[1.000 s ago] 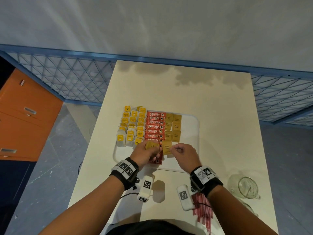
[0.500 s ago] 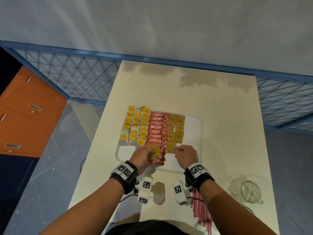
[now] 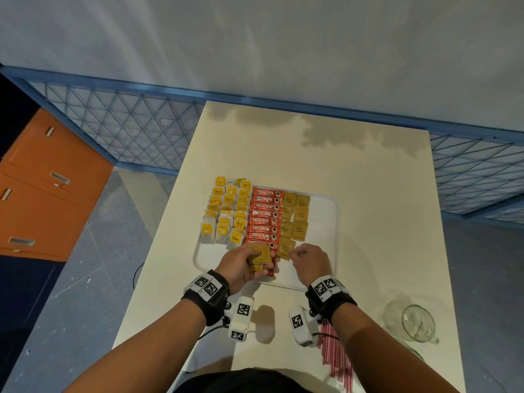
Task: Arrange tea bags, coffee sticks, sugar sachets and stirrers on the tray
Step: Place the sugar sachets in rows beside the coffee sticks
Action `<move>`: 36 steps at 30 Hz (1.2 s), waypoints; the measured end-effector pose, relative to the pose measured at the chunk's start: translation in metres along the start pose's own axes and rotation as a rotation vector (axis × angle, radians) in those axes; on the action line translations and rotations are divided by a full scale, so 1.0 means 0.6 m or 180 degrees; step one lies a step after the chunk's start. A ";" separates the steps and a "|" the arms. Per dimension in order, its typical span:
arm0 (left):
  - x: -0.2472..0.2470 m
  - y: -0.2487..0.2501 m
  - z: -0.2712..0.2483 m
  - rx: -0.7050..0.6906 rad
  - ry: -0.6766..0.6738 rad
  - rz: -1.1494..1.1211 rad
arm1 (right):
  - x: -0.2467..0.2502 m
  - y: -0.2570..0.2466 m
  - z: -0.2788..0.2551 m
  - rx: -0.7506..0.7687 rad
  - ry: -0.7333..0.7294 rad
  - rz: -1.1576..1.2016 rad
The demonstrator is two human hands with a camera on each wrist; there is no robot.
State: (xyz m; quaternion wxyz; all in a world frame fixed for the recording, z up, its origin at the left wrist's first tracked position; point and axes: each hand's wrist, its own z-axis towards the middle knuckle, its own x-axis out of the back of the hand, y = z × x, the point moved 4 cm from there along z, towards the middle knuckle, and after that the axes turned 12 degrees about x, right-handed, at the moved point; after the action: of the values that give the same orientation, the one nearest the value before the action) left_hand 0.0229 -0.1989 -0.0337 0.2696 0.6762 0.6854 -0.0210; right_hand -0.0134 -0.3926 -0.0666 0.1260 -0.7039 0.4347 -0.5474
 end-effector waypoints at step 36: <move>-0.017 0.009 0.013 -0.0397 0.0371 0.1146 | 0.038 0.019 -0.009 0.0499 -0.0179 0.0427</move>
State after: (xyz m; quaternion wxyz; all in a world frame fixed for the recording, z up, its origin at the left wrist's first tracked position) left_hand 0.0301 -0.2108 -0.0344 0.2702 0.7699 0.5678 0.1092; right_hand -0.0231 -0.4148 -0.0574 0.2292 -0.6763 0.4330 -0.5501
